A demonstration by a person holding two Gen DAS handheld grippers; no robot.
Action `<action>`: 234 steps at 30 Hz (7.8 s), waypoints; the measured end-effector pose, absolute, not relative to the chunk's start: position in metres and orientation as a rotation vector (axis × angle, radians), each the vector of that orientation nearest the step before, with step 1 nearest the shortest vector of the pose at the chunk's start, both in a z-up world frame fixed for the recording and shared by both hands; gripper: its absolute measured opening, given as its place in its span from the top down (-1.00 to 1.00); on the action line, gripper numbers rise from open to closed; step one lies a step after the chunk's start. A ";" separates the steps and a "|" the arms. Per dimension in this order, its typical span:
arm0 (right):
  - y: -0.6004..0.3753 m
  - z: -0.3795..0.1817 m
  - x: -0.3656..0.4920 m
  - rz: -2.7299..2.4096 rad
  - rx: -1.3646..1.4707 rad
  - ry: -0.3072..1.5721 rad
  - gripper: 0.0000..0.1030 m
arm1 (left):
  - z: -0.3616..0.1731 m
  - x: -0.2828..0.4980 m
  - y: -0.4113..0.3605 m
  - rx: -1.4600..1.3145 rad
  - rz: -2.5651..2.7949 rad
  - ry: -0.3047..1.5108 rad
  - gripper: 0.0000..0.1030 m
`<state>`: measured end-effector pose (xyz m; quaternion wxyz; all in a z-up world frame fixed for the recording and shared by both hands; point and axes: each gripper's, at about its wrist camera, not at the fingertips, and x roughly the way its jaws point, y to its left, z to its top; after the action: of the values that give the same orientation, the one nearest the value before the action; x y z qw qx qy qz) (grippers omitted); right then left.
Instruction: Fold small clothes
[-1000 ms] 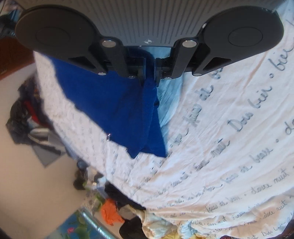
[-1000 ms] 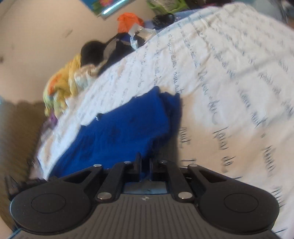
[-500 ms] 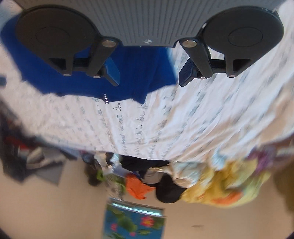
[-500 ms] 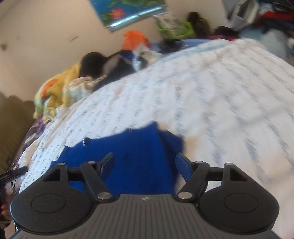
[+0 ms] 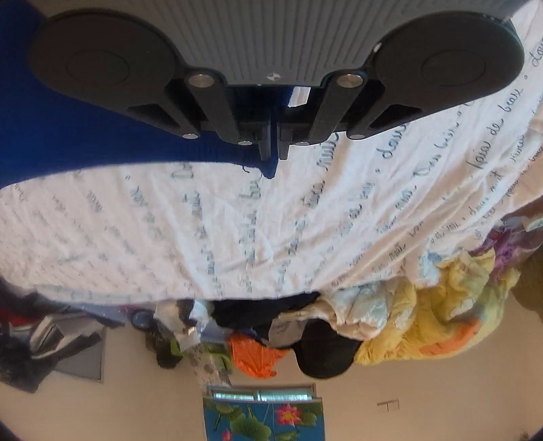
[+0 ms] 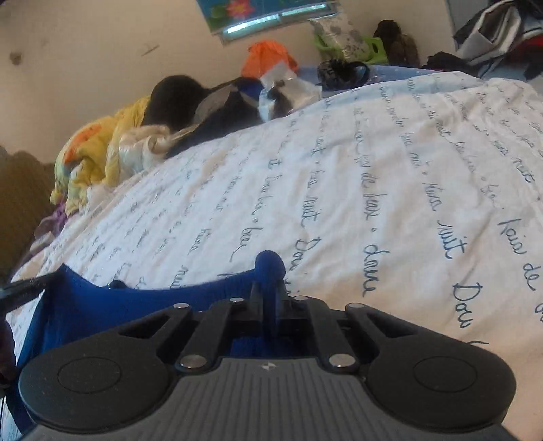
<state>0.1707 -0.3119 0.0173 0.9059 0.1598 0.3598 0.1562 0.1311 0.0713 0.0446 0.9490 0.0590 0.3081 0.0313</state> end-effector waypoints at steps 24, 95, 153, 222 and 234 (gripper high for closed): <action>-0.285 0.027 0.153 0.060 0.190 0.713 -0.62 | 0.014 0.103 0.050 0.040 -0.081 0.703 -1.00; 0.002 0.069 0.158 0.951 0.152 1.093 -1.00 | 0.010 -0.096 0.160 -1.188 0.098 0.621 -0.64; -0.381 0.004 0.166 0.519 0.618 0.956 -0.56 | 0.066 -0.021 -0.066 0.183 -0.417 0.541 -0.91; -0.258 0.036 0.178 0.399 0.365 0.948 0.50 | 0.043 -0.036 0.005 0.296 -0.421 0.626 -0.02; -0.257 0.032 0.090 0.556 0.423 1.050 -0.07 | 0.026 -0.040 0.001 0.481 -0.367 0.589 -0.06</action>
<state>0.0900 -0.2571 0.0317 0.8077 0.1979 0.4908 0.2600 -0.0400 0.0011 0.0263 0.9121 0.2336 0.2858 -0.1782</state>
